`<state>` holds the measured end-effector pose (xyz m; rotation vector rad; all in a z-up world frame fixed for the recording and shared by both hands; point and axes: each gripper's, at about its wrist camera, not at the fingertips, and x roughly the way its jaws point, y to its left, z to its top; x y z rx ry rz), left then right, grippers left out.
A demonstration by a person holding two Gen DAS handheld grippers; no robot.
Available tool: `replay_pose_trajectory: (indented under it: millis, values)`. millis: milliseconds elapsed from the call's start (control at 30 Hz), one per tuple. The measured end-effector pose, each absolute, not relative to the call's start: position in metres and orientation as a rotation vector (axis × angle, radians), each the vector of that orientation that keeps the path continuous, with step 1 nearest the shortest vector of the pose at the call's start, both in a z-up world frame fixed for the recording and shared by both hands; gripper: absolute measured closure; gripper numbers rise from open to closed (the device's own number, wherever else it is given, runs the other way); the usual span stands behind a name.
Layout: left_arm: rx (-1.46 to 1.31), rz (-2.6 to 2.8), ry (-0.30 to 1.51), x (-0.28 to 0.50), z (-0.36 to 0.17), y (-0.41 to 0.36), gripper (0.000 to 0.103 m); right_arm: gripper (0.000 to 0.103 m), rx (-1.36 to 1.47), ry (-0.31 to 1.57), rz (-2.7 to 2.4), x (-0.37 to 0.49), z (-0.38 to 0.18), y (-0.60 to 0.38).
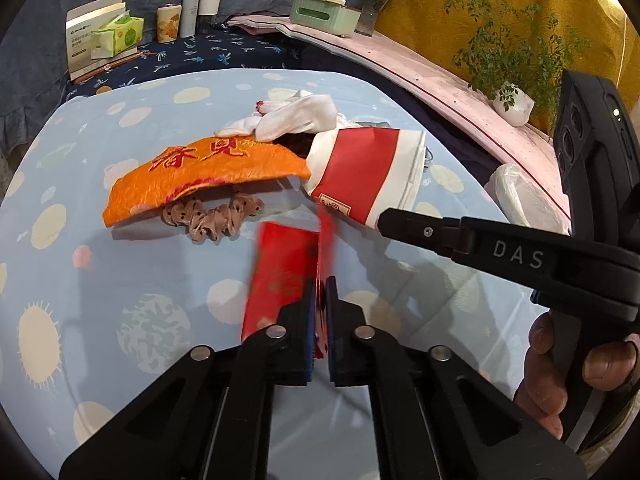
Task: Collect trash
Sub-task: 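Grasp the red packet with the left tool while the right tool grasps a paper cup, then carry the red packet and cup to the bin and open both tools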
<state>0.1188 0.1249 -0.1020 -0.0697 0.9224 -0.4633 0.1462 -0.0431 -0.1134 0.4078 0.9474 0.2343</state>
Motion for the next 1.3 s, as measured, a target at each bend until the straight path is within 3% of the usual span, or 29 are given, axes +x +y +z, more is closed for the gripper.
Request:
replay_pose_trajectory:
  millis: [700,1300]
  values:
    - [-0.039,-0.524,0.81,0.097,0.005,0.034,0.103,0.099,0.383,0.663,0.051,0.085,-0.008,-0.142]
    - [0.088,-0.729,0.745,0.076,0.046,-0.124,0.103,0.099,0.481,0.588,-0.186,0.024,-0.006,-0.285]
